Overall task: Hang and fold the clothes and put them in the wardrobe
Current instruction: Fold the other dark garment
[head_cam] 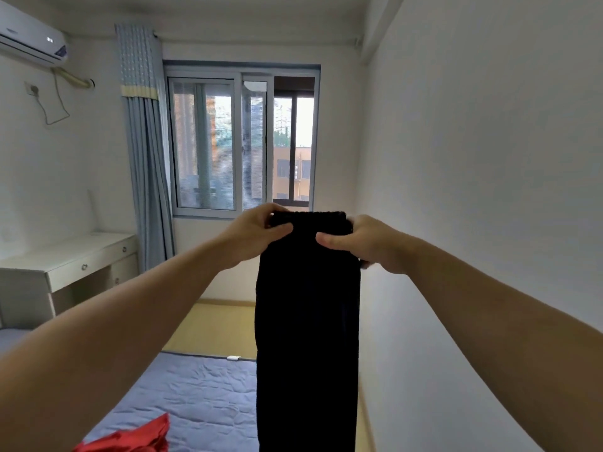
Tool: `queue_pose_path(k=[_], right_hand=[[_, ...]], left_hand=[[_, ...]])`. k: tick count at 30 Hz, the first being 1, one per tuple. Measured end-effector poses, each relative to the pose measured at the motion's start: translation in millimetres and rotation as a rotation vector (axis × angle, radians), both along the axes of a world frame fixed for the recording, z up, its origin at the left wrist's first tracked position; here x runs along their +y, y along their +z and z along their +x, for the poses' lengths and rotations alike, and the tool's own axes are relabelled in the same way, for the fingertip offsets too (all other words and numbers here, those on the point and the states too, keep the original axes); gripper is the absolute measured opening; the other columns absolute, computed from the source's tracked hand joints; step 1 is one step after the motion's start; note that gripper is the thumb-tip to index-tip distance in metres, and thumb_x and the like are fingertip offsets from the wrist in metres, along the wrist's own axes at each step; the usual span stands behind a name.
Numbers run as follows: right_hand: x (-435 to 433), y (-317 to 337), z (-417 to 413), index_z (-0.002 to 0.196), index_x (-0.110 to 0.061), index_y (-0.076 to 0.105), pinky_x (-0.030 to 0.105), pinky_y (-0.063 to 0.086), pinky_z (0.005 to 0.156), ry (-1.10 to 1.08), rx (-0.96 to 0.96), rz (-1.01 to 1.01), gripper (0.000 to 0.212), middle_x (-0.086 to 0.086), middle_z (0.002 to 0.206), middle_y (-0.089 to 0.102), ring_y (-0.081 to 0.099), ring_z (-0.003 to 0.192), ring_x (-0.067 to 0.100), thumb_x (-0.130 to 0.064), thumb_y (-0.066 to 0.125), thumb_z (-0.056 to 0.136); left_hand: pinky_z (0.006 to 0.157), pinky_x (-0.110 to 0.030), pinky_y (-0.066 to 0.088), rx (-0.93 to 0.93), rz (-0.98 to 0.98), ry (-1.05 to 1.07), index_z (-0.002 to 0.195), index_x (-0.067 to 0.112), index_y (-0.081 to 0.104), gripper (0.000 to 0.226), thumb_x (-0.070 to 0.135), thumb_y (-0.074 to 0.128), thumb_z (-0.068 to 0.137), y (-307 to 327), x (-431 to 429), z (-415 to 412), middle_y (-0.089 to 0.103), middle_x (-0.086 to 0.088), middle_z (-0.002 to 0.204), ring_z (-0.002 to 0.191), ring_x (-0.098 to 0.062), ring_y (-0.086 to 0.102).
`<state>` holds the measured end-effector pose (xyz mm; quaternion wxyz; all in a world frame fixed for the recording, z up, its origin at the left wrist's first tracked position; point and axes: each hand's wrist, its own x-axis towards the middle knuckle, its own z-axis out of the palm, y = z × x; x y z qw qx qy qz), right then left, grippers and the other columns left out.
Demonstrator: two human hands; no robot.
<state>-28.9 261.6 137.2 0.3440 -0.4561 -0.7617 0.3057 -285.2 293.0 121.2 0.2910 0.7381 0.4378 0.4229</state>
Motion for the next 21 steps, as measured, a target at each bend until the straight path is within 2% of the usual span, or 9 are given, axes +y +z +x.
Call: queue_pose_path(k=[2, 4, 6, 9, 11, 13, 15, 19, 21], right_hand=[[3, -4, -8, 0.108, -0.026, 0.065, 0.019, 0.05, 0.054, -0.028, -0.131, 0.028, 0.023, -0.003, 0.092, 0.071, 0.068, 0.082, 0.017, -0.042, 0.069, 0.093], [8, -12, -20, 0.112, -0.026, 0.062, 0.024, 0.055, 0.052, -0.069, -0.021, 0.063, 0.021, -0.001, 0.1, 0.07, 0.069, 0.087, 0.019, -0.036, 0.067, 0.095], [11, -14, -33, 0.116, -0.022, 0.061, 0.029, 0.058, 0.054, -0.04, 0.129, -0.02, 0.025, 0.002, 0.106, 0.07, 0.071, 0.092, 0.022, -0.034, 0.068, 0.095], [21, -20, -49, 0.125, -0.015, 0.06, 0.035, 0.061, 0.057, 0.004, 0.159, -0.103, 0.036, 0.007, 0.114, 0.069, 0.07, 0.099, 0.026, -0.028, 0.07, 0.094], [30, -24, -58, 0.126, -0.014, 0.059, 0.036, 0.061, 0.057, -0.002, 0.222, -0.126, 0.038, 0.008, 0.114, 0.068, 0.07, 0.1, 0.027, -0.029, 0.071, 0.093], [39, -24, -66, 0.125, -0.014, 0.06, 0.032, 0.058, 0.053, 0.023, 0.244, -0.198, 0.04, 0.007, 0.108, 0.071, 0.073, 0.095, 0.025, -0.033, 0.072, 0.092], [50, -20, -71, 0.119, -0.014, 0.065, 0.025, 0.05, 0.046, 0.073, 0.204, -0.299, 0.04, 0.003, 0.092, 0.072, 0.072, 0.078, 0.017, -0.039, 0.074, 0.09], [73, -9, -77, 0.091, -0.022, 0.078, 0.016, 0.036, 0.039, 0.304, 0.108, -0.515, 0.019, -0.005, 0.071, 0.064, 0.058, 0.055, 0.006, -0.04, 0.076, 0.089], [87, -8, -83, 0.083, -0.022, 0.077, 0.013, 0.034, 0.037, 0.385, 0.084, -0.578, 0.016, -0.006, 0.059, 0.059, 0.05, 0.044, 0.006, -0.036, 0.074, 0.091]], left_hand=[[0.066, -0.009, 0.052, 0.18, 0.025, 0.03, 0.103, 0.035, 0.064, 0.01, 0.028, 0.066, 0.096, -4, 3, -3, 0.072, 0.002, 0.099, 0.085, -0.006, 0.069], [0.055, -0.009, 0.049, 0.096, 0.048, 0.066, 0.105, 0.032, 0.066, 0.011, 0.027, 0.068, 0.096, -4, 11, -9, 0.071, 0.002, 0.099, 0.074, -0.002, 0.068], [0.051, -0.015, 0.048, -0.028, -0.019, 0.053, 0.112, 0.024, 0.065, 0.015, 0.027, 0.065, 0.097, -2, 18, -17, 0.07, -0.002, 0.1, 0.065, -0.001, 0.068], [0.058, -0.024, 0.057, -0.029, -0.251, -0.019, 0.114, 0.018, 0.064, 0.02, 0.028, 0.064, 0.097, -5, 24, -30, 0.07, -0.01, 0.108, 0.08, -0.01, 0.074], [0.061, -0.03, 0.06, -0.052, -0.286, -0.049, 0.117, 0.016, 0.063, 0.025, 0.031, 0.064, 0.097, -5, 32, -42, 0.069, -0.011, 0.114, 0.09, -0.018, 0.074], [0.063, -0.034, 0.061, -0.028, -0.311, -0.056, 0.119, 0.017, 0.063, 0.028, 0.035, 0.063, 0.097, -1, 40, -55, 0.068, -0.01, 0.115, 0.094, -0.022, 0.074], [0.064, -0.034, 0.061, 0.068, -0.31, -0.049, 0.117, 0.019, 0.065, 0.03, 0.041, 0.06, 0.097, 1, 49, -69, 0.07, -0.007, 0.109, 0.091, -0.019, 0.073], [0.044, -0.022, 0.044, 0.122, -0.431, -0.176, 0.114, 0.011, 0.067, 0.038, 0.044, 0.06, 0.096, 6, 69, -97, 0.06, 0.002, 0.071, 0.053, -0.007, 0.056], [0.042, -0.02, 0.039, 0.158, -0.504, -0.251, 0.112, 0.008, 0.067, 0.043, 0.044, 0.062, 0.09, 12, 79, -108, 0.055, 0.002, 0.067, 0.05, -0.008, 0.049]])
